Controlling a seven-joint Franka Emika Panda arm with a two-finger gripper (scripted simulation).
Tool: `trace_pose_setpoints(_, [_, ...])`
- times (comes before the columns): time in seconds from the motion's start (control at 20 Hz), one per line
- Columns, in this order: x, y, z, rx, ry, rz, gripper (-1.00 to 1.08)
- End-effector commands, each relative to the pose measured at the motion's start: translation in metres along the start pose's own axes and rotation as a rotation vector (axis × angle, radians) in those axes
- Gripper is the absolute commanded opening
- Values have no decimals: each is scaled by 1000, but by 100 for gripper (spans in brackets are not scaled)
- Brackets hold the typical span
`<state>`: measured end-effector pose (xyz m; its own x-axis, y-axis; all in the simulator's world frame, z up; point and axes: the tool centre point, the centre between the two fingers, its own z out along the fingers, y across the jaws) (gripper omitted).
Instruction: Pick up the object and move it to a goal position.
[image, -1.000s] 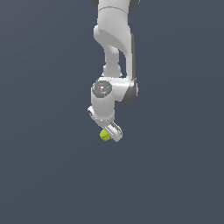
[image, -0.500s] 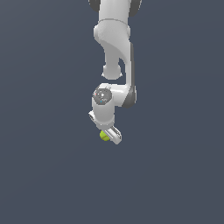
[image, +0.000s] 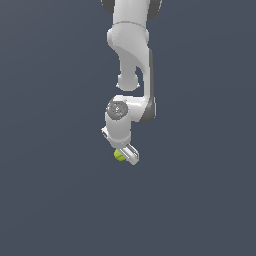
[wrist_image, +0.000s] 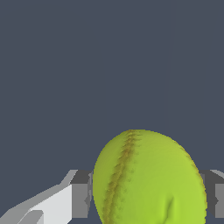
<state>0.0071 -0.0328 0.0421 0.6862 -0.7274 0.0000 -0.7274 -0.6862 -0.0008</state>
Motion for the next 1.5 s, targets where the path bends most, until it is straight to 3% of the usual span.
trace_pose_setpoints(0.0, [0,0,0,0,0,0,-100])
trace_pose_setpoints(0.65, [2,25,-45,1,-1,1,-100])
trace_pose_setpoints(1.45, [11,110,-200,2,-3,3,-100])
